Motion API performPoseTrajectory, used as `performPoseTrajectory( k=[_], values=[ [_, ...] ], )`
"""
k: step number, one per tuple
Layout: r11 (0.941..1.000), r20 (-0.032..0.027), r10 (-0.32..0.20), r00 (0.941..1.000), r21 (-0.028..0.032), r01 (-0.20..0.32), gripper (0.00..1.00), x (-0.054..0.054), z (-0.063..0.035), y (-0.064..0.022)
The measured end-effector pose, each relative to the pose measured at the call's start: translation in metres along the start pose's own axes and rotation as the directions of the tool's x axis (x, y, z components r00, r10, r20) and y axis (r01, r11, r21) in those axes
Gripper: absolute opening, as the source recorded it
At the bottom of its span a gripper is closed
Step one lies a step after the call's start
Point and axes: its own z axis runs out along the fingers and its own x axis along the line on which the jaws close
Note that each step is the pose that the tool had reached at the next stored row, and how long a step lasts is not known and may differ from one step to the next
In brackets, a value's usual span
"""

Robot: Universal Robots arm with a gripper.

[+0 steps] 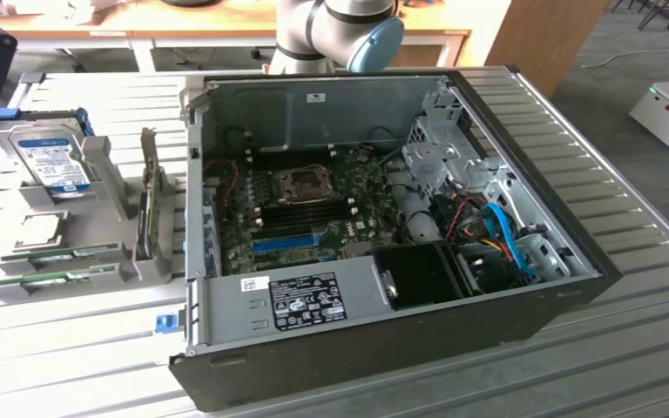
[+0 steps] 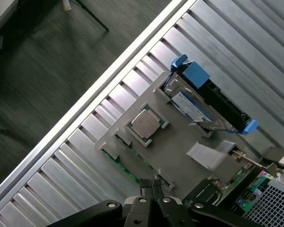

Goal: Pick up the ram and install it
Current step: 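Pick up the ram and move it above insertion slot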

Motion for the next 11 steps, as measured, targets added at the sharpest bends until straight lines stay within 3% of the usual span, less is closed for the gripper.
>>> performPoseTrajectory(
  k=[11],
  values=[
    [0.9937, -0.0048, -0.112, 0.9937, 0.0016, 0.112, 0.11, 0.0000, 0.0000, 0.0000]
  ],
)
